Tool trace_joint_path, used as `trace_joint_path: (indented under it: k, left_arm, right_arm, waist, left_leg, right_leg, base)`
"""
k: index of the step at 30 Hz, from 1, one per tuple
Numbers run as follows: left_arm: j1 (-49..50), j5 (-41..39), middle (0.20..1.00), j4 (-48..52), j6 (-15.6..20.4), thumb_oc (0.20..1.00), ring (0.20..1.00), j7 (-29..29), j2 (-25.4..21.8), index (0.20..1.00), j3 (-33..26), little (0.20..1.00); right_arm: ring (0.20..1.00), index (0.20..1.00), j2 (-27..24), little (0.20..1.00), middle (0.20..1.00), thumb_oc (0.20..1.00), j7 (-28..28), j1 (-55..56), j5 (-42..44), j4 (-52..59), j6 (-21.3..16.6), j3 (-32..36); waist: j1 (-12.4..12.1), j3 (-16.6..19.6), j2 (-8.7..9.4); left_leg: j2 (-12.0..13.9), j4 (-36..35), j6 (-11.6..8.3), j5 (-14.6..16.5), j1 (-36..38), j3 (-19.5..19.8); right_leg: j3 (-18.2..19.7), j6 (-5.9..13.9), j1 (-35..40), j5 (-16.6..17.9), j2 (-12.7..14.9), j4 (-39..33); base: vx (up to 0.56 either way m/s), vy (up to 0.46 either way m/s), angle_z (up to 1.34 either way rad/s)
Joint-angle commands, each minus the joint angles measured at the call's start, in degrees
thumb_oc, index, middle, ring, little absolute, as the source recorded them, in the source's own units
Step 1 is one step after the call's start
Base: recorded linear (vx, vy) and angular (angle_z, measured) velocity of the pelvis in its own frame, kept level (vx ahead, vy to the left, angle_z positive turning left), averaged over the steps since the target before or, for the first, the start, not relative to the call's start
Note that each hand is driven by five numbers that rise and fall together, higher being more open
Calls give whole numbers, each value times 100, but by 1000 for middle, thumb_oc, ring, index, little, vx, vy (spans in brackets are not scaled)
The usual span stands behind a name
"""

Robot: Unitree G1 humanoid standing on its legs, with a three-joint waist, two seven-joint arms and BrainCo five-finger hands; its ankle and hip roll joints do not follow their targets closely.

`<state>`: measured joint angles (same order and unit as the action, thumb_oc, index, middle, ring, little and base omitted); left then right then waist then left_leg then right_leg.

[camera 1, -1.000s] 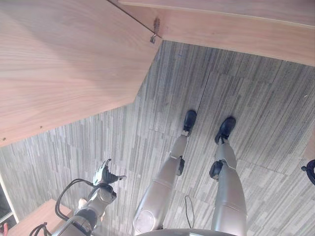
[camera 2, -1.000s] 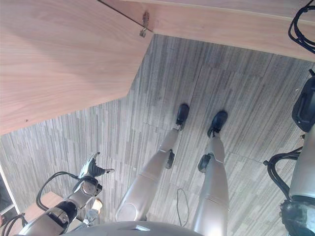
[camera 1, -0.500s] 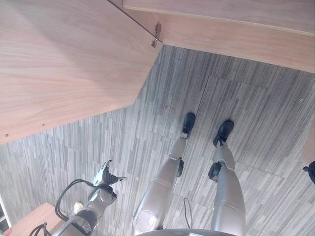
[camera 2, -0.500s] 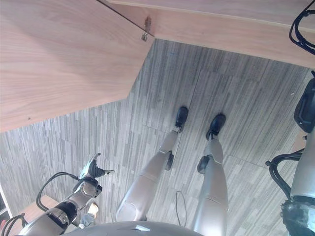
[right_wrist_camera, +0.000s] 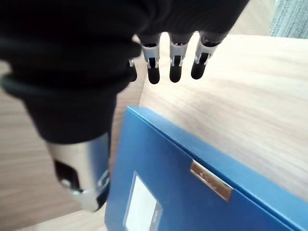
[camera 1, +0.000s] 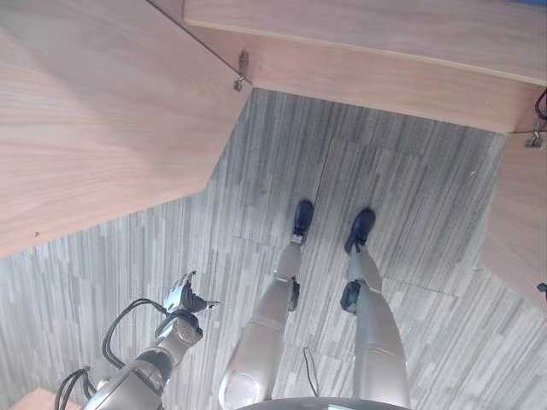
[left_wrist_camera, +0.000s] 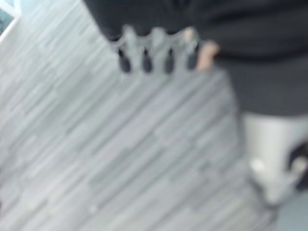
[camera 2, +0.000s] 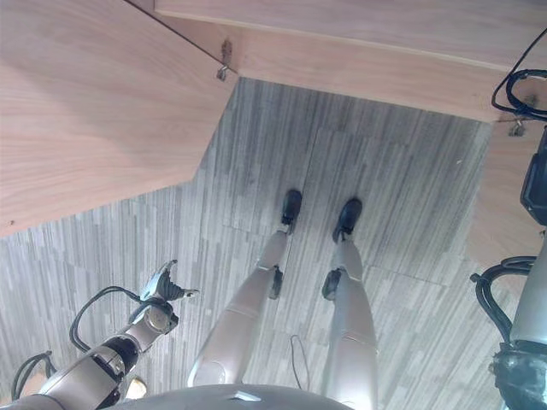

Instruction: Put the empty folder in the office cabinet

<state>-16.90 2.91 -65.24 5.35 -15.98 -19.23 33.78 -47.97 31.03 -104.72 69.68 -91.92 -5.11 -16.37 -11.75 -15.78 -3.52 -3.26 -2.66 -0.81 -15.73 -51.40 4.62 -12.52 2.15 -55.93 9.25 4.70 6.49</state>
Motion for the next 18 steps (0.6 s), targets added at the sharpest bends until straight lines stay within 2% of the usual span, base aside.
trace_joint_path:
  k: [1, 2, 3, 18]
  left_arm:
    - [187, -101, 1000, -709, -149, 1000, 1000, -114, 36, 1000, -167, 1000]
    - [187, -101, 1000, -709, -149, 1000, 1000, -114, 36, 1000, -167, 1000]
    - [191, -113, 1000, -718, -151, 1000, 1000, -114, 35, 1000, -169, 1000]
    - [155, -198, 1000, -651, -185, 1000, 1000, -177, 54, 1000, -216, 1000]
  right_arm:
    - [598, 598, -103, 598, 598, 598, -92, 171, -330, 52, 25, -873]
    - [598, 598, -103, 598, 598, 598, -92, 171, -330, 52, 25, -873]
    - [200, 200, -105, 200, 200, 200, -106, 160, -371, 67, 33, -902]
    - [200, 200, -163, 200, 200, 200, -2, 184, -411, -56, 18, -878]
  waist:
    - [-326, 202, 95]
    - [-326, 202, 95]
    - [-318, 187, 95]
    - [-293, 81, 31]
  left_leg:
    - [128, -234, -871, 869, 314, 110]
    - [128, -234, -871, 869, 314, 110]
    - [130, -234, -871, 866, 311, 107]
    - [127, -234, -860, 856, 357, 72]
  right_leg:
    - [-28, 488, 970, -686, 193, -637]
    - [-28, 488, 970, -686, 193, -637]
    - [-30, 486, 971, -683, 198, -637]
    - [-14, 482, 1004, -645, 183, -653]
  base:
    - [0, 0, 0]
    - [0, 0, 0]
    - [0, 0, 0]
    - [0, 0, 0]
